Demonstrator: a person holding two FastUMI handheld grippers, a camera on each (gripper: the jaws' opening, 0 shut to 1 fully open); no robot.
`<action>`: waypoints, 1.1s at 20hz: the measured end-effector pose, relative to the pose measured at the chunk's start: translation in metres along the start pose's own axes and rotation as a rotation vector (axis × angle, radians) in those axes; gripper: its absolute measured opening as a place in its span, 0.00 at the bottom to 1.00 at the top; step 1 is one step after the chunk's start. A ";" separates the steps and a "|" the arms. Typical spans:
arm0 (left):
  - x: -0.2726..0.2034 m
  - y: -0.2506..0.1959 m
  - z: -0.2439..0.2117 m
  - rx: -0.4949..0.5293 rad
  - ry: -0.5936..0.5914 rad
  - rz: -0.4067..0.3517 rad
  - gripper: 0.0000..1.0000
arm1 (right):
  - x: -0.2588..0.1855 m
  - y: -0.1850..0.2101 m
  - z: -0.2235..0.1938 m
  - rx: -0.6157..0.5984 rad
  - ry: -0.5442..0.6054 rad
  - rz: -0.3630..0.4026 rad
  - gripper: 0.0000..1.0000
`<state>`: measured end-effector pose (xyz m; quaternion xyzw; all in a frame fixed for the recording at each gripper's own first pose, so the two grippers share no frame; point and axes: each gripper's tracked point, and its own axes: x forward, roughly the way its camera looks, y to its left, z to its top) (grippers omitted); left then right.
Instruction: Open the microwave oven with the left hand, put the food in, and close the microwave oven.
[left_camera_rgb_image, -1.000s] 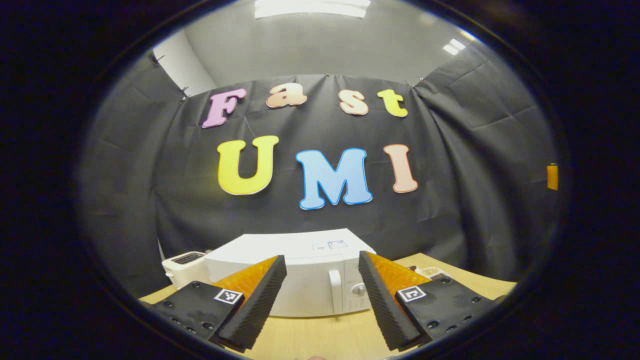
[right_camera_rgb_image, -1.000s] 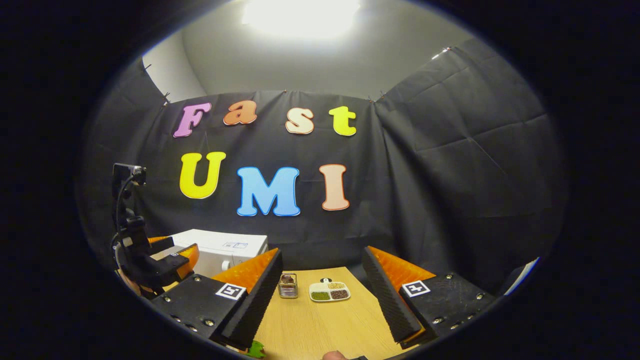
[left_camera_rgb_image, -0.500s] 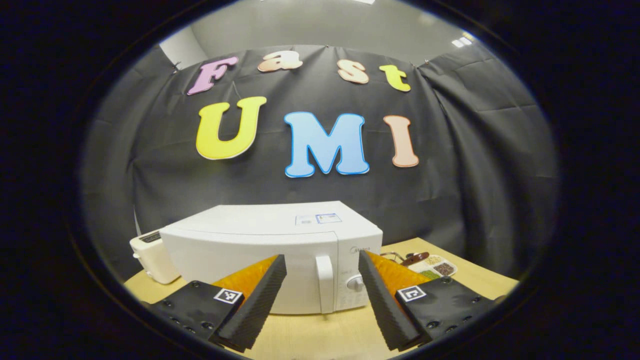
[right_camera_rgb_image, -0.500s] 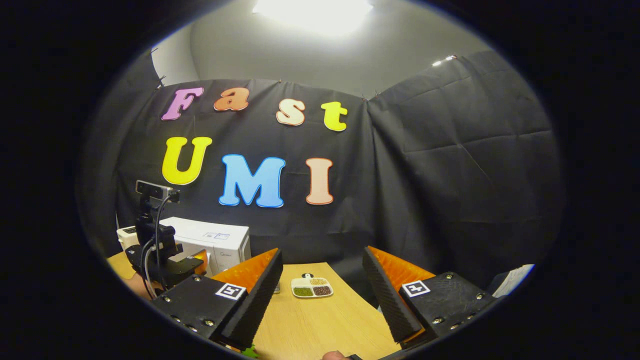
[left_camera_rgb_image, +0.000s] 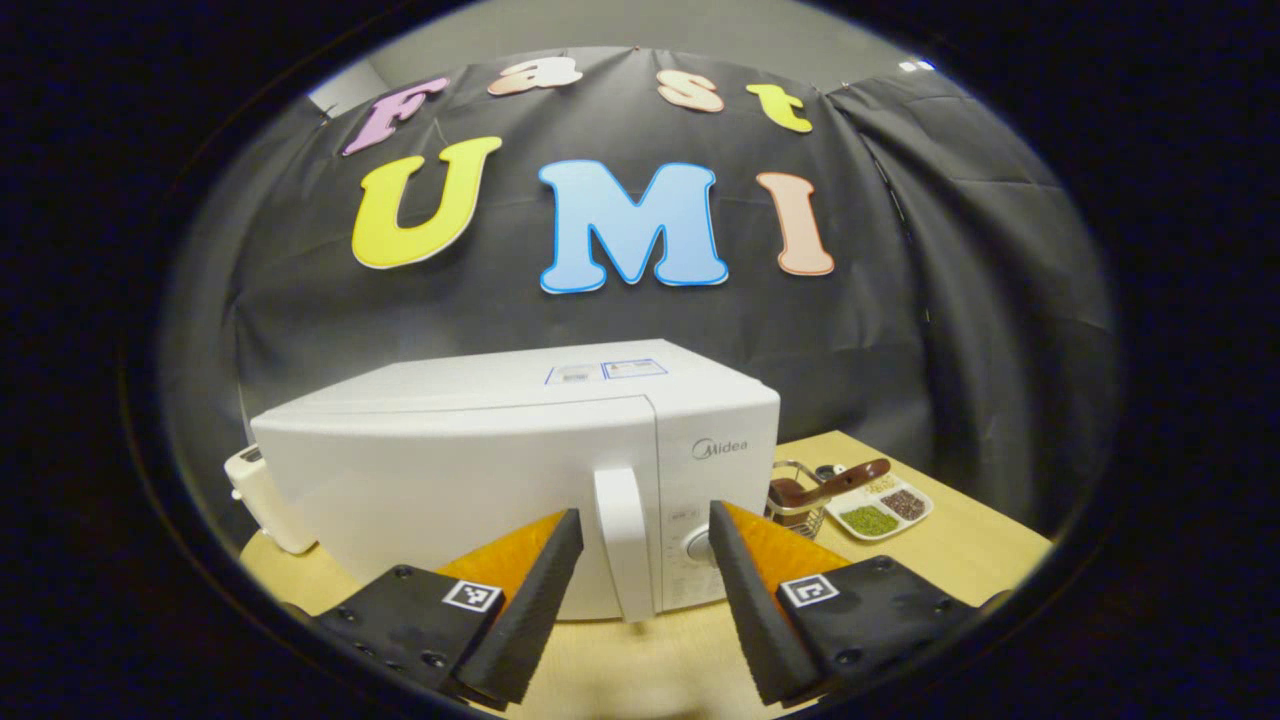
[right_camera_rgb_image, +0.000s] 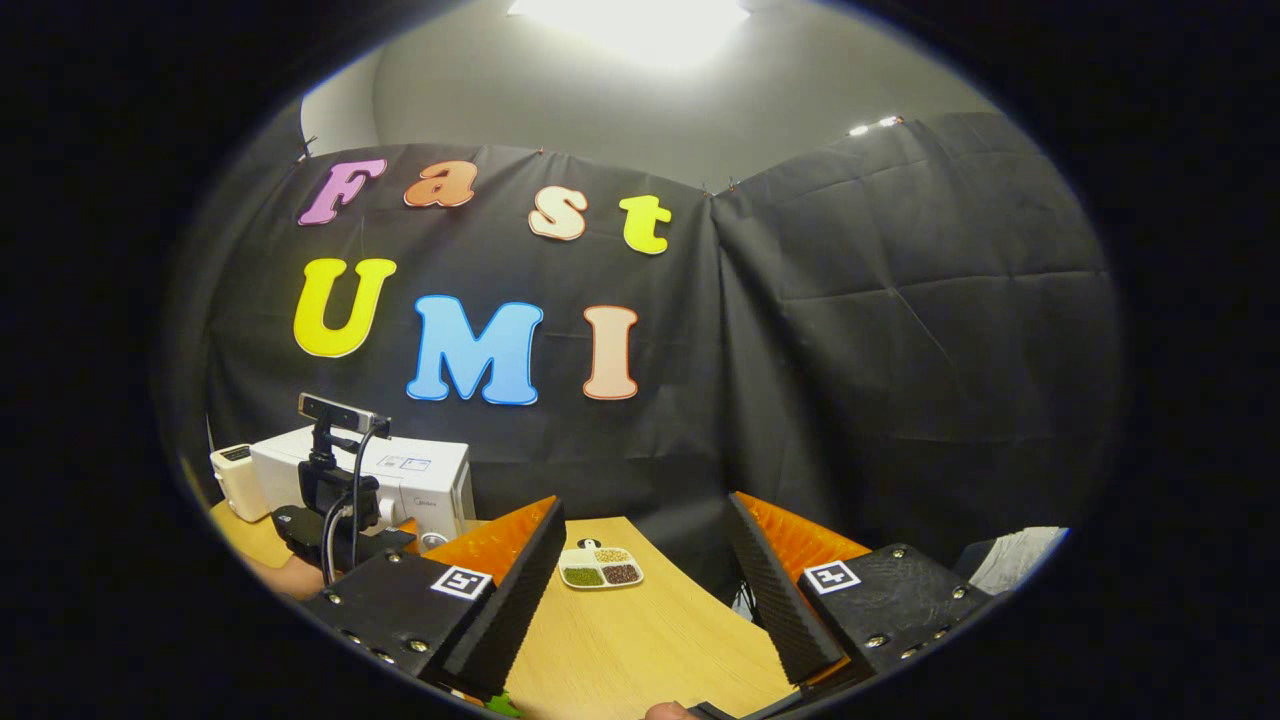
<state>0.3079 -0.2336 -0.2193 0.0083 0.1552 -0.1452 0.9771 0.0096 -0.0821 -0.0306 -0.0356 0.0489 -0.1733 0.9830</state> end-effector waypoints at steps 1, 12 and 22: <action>0.004 0.000 -0.003 -0.002 0.009 -0.003 0.74 | -0.001 0.000 -0.001 -0.003 0.002 -0.004 0.98; 0.017 0.007 -0.009 0.039 0.037 0.032 0.32 | -0.006 -0.013 -0.002 -0.011 0.016 -0.031 0.98; 0.013 0.010 -0.007 -0.003 0.076 0.021 0.12 | -0.014 -0.023 0.002 -0.019 -0.006 0.004 0.97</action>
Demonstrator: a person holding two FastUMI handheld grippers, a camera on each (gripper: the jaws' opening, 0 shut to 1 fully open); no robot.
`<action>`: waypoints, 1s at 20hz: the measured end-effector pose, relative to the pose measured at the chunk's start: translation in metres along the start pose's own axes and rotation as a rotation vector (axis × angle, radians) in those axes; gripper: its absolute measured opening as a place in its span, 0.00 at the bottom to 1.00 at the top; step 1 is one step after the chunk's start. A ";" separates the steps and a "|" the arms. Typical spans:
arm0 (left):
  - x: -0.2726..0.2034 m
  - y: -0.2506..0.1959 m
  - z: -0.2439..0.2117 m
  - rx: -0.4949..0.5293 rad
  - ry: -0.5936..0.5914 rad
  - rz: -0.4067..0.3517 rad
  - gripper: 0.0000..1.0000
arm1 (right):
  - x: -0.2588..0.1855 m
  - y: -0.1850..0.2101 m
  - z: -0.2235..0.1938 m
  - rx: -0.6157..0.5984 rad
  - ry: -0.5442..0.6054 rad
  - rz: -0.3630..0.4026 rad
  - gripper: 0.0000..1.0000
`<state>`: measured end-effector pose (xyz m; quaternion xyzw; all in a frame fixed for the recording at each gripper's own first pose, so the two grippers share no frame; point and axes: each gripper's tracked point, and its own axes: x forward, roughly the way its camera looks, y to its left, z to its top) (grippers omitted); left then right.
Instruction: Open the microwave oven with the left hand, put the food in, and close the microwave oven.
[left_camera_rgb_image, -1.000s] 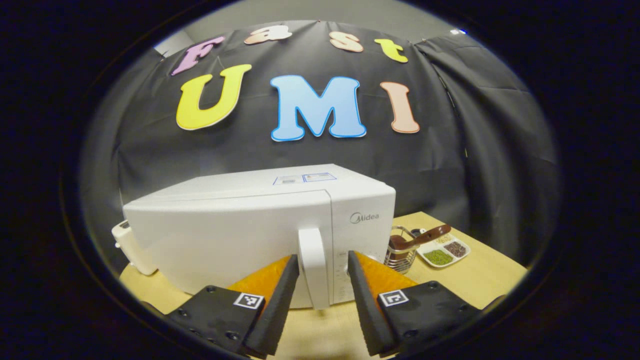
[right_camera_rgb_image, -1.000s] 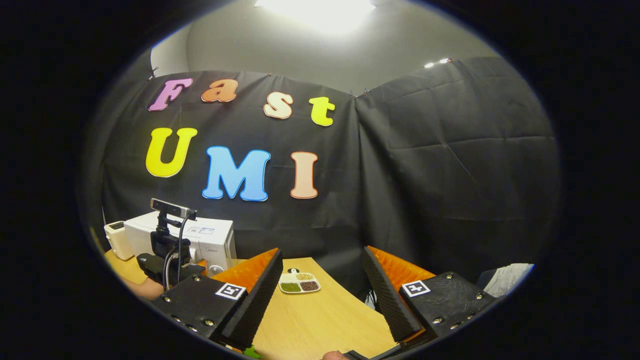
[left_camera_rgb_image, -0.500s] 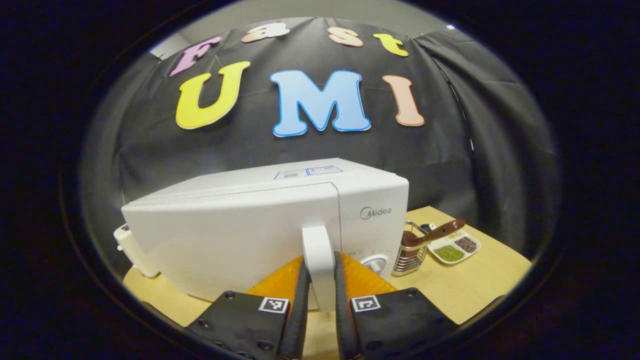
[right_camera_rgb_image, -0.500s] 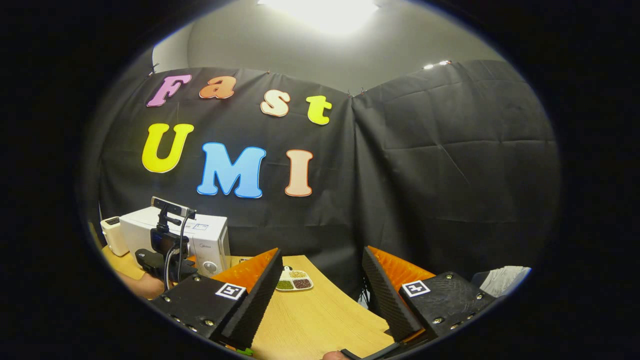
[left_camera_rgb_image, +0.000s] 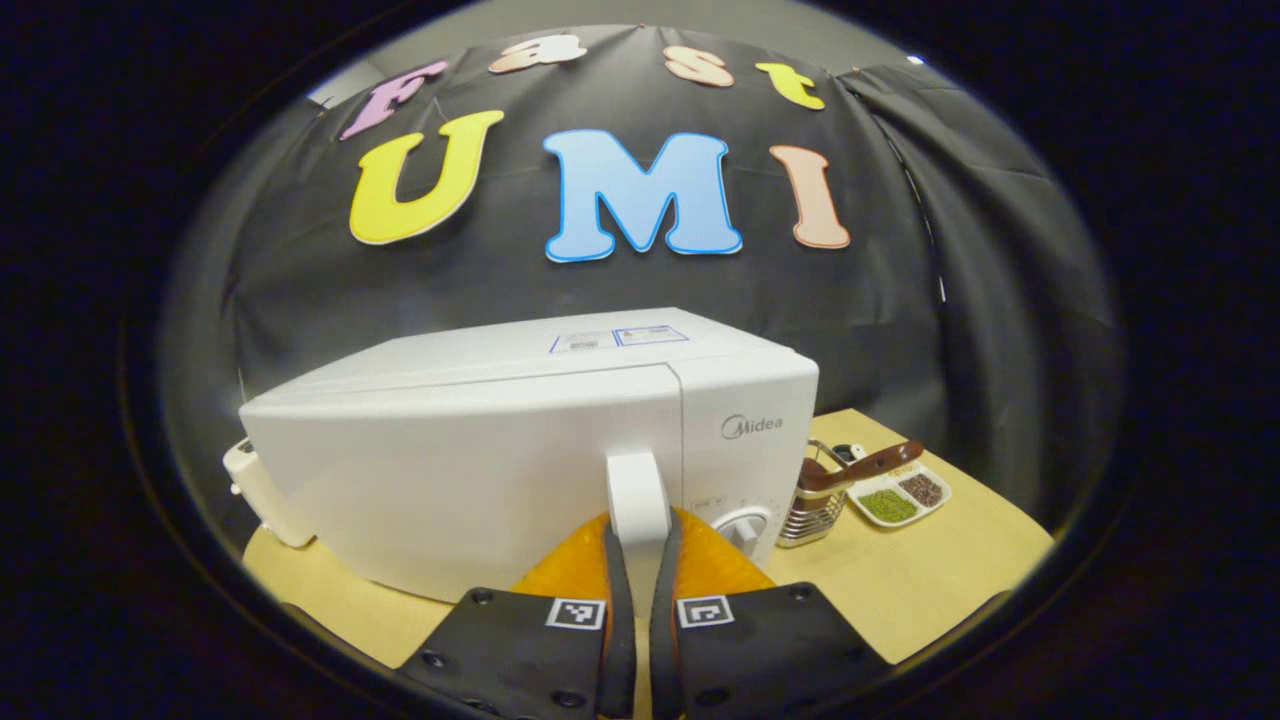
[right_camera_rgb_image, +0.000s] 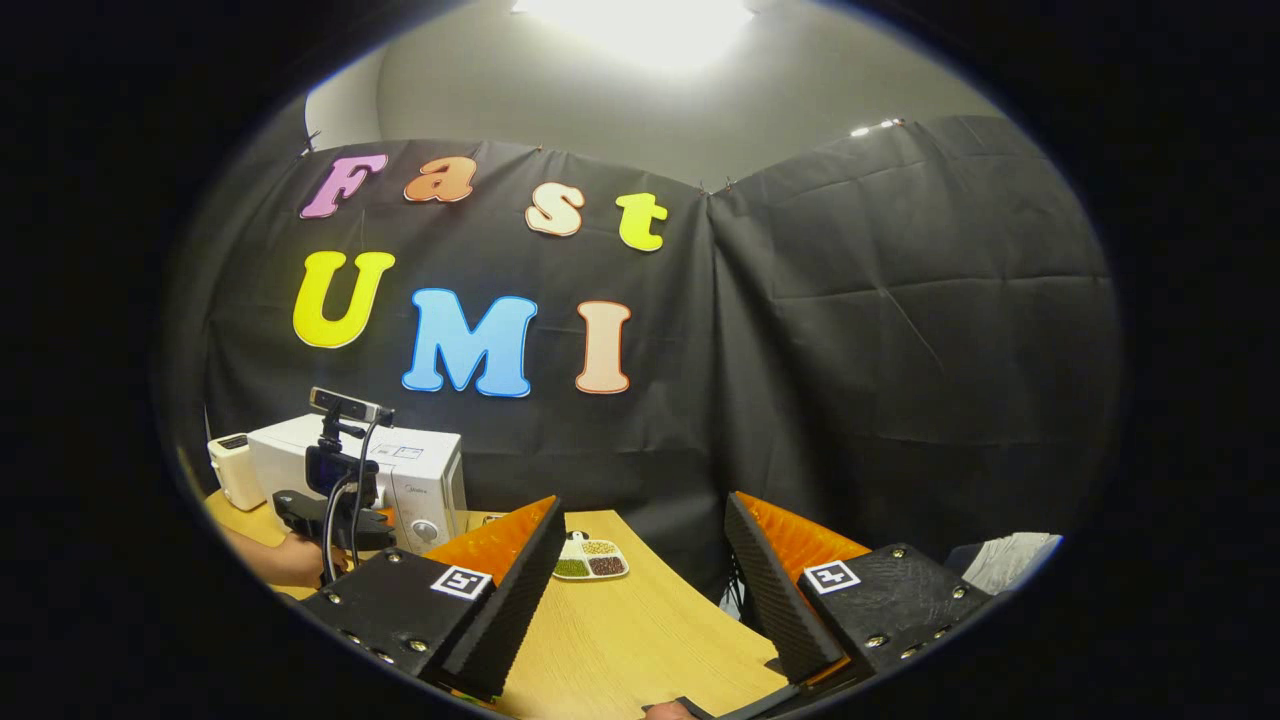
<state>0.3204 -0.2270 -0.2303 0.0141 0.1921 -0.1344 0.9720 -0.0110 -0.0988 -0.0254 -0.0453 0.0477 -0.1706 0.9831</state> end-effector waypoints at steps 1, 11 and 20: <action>-0.001 -0.002 0.001 -0.003 0.002 0.003 0.11 | 0.000 -0.002 0.001 -0.007 -0.006 0.002 0.98; -0.065 0.004 -0.021 0.002 0.006 0.025 0.10 | 0.007 -0.016 0.007 0.044 -0.035 0.057 0.98; -0.128 0.025 -0.041 0.002 0.015 0.079 0.10 | -0.008 -0.017 -0.002 0.081 -0.043 0.186 0.97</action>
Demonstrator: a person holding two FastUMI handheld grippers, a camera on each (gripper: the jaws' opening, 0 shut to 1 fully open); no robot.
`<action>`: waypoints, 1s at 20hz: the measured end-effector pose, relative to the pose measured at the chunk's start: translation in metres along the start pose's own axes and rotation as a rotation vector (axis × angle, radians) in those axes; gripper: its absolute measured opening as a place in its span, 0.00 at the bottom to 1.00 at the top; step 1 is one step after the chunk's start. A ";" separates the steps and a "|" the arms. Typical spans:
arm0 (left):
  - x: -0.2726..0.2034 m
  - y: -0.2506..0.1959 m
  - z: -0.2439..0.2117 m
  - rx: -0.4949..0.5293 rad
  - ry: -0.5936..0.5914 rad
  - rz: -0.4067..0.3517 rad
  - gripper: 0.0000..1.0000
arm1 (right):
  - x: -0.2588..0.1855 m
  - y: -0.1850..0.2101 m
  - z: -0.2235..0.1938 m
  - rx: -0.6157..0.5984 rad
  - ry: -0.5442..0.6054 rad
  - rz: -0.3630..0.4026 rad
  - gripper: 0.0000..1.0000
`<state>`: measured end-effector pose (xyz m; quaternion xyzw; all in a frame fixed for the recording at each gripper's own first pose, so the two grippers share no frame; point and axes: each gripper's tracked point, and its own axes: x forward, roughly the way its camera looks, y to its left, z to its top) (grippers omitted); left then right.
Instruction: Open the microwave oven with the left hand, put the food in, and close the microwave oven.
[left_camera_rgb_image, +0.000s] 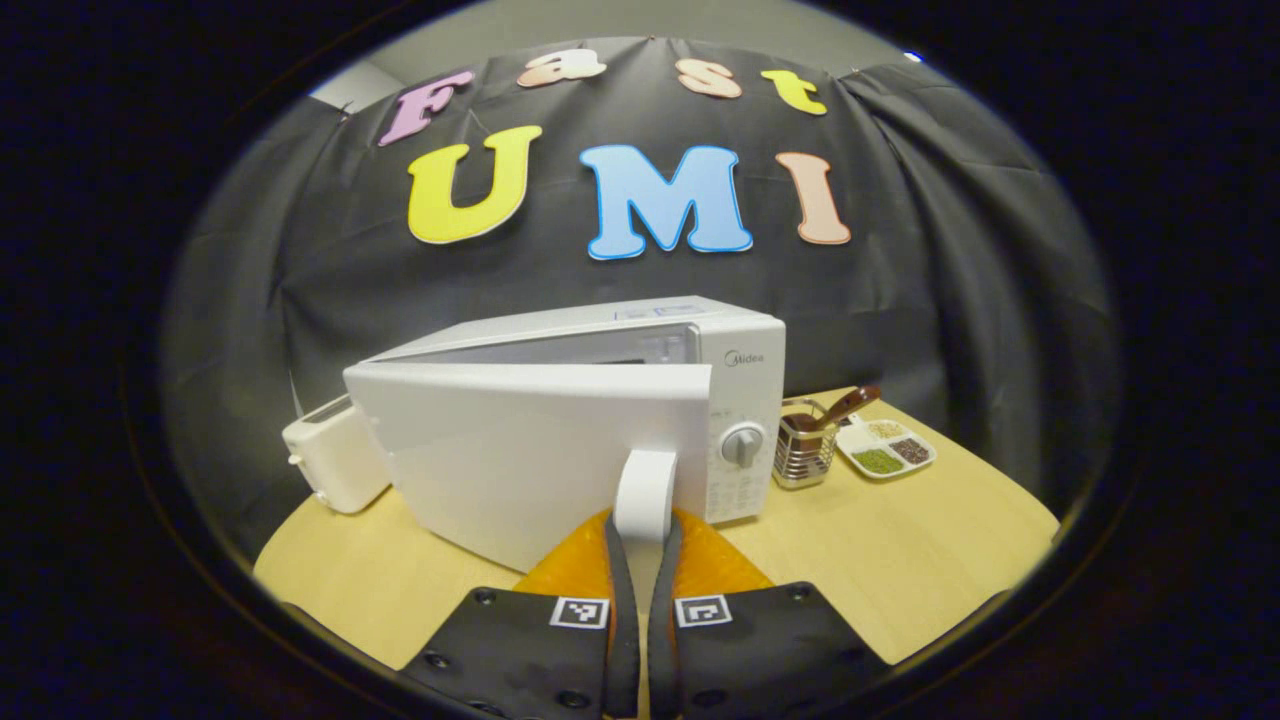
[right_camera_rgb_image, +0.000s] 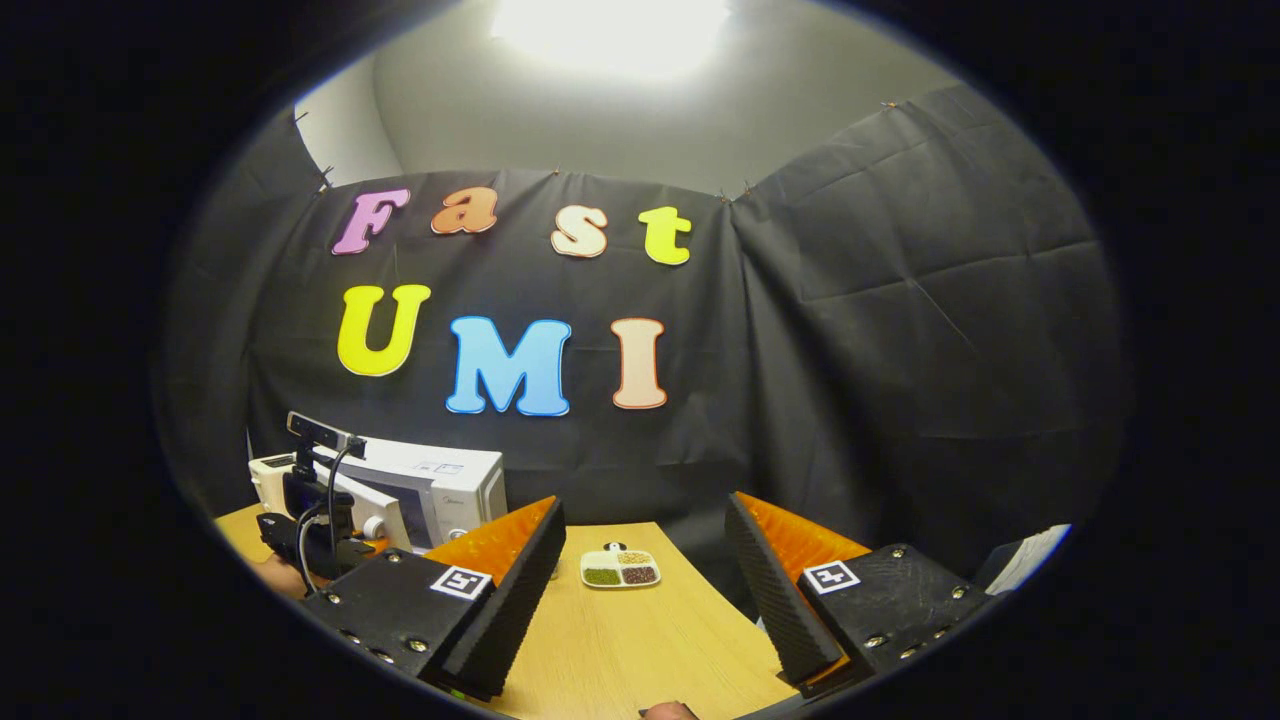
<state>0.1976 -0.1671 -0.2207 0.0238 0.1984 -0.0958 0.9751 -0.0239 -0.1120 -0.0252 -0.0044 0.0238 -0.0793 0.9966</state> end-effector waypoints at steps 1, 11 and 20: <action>-0.008 0.004 -0.003 -0.001 0.001 0.011 0.10 | -0.003 0.000 -0.001 0.005 0.000 0.018 0.97; -0.086 0.068 -0.034 -0.022 0.016 0.148 0.10 | -0.024 0.032 -0.001 0.021 -0.003 0.206 0.98; -0.128 0.125 -0.052 -0.019 0.016 0.128 0.10 | -0.041 0.115 0.007 0.047 -0.009 0.302 0.98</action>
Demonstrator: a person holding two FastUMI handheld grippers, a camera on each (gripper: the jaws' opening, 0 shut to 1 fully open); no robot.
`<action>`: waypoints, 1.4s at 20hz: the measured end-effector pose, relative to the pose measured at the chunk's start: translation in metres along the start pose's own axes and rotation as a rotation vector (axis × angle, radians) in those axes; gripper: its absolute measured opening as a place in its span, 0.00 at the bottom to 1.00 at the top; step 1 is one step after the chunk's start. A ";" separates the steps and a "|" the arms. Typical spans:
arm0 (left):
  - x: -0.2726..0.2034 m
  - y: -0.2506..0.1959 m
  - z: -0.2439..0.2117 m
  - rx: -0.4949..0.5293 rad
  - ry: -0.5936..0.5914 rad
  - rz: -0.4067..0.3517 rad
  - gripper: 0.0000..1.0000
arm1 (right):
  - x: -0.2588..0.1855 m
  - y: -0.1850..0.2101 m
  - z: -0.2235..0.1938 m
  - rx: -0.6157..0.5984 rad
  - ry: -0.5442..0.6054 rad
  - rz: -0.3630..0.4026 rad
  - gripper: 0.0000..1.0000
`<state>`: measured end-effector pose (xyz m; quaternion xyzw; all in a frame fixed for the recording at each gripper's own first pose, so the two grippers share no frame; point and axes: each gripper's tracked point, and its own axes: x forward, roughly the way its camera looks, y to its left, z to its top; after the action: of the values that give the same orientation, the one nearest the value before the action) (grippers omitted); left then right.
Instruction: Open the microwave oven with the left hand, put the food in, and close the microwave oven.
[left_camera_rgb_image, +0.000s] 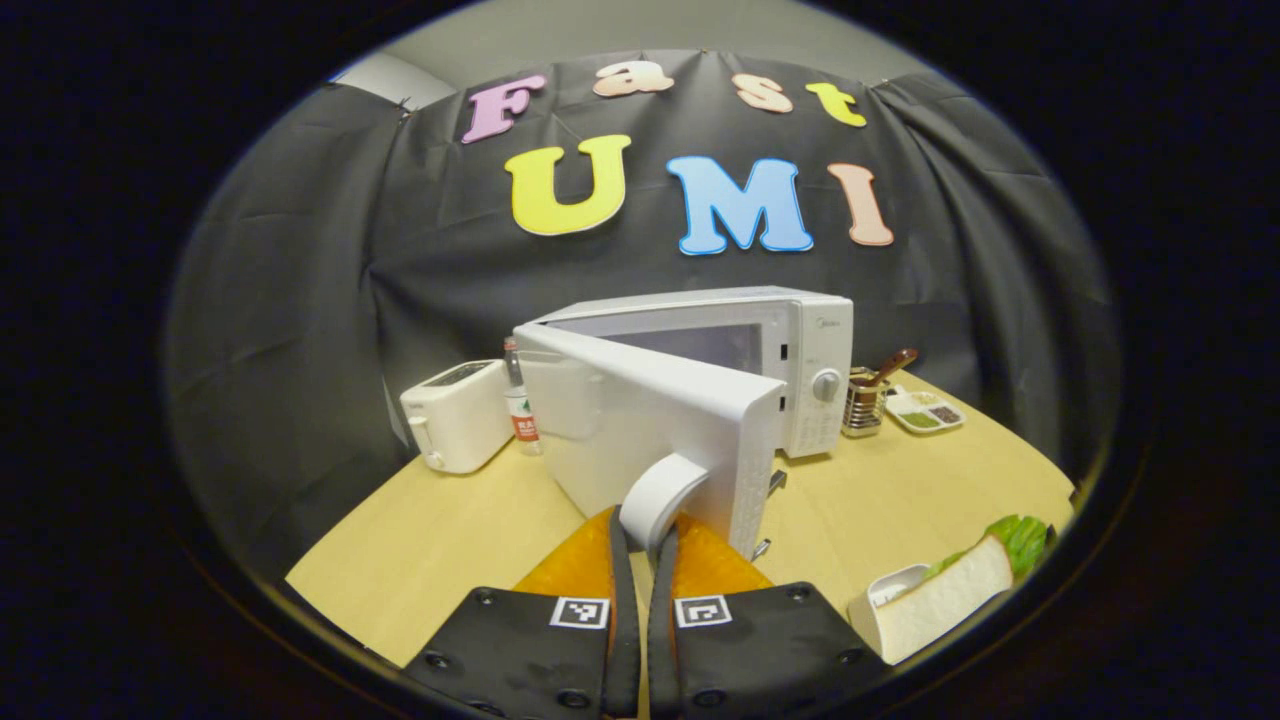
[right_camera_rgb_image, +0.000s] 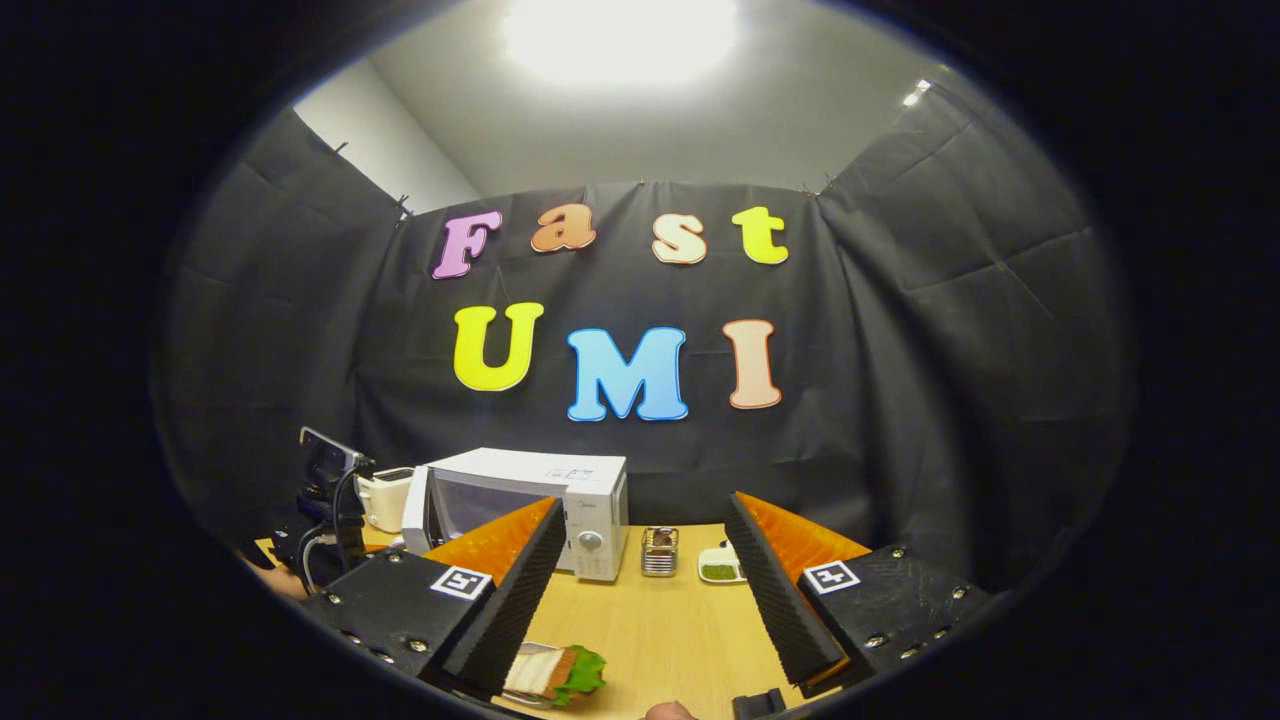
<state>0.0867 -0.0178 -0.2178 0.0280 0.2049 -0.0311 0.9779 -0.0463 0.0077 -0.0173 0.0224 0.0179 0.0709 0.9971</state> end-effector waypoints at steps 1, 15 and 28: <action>-0.004 0.007 -0.001 -0.005 -0.002 -0.005 0.11 | 0.001 0.010 0.003 -0.006 -0.006 0.003 0.97; -0.024 0.096 -0.019 0.026 -0.024 -0.135 0.10 | 0.011 0.114 0.002 -0.003 -0.007 -0.043 0.98; -0.022 0.179 -0.032 -0.030 -0.046 -0.178 0.10 | 0.024 0.183 -0.002 -0.041 0.016 -0.045 0.98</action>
<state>0.0663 0.1637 -0.2308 -0.0056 0.1846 -0.1154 0.9760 -0.0479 0.1919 -0.0112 0.0010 0.0248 0.0492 0.9985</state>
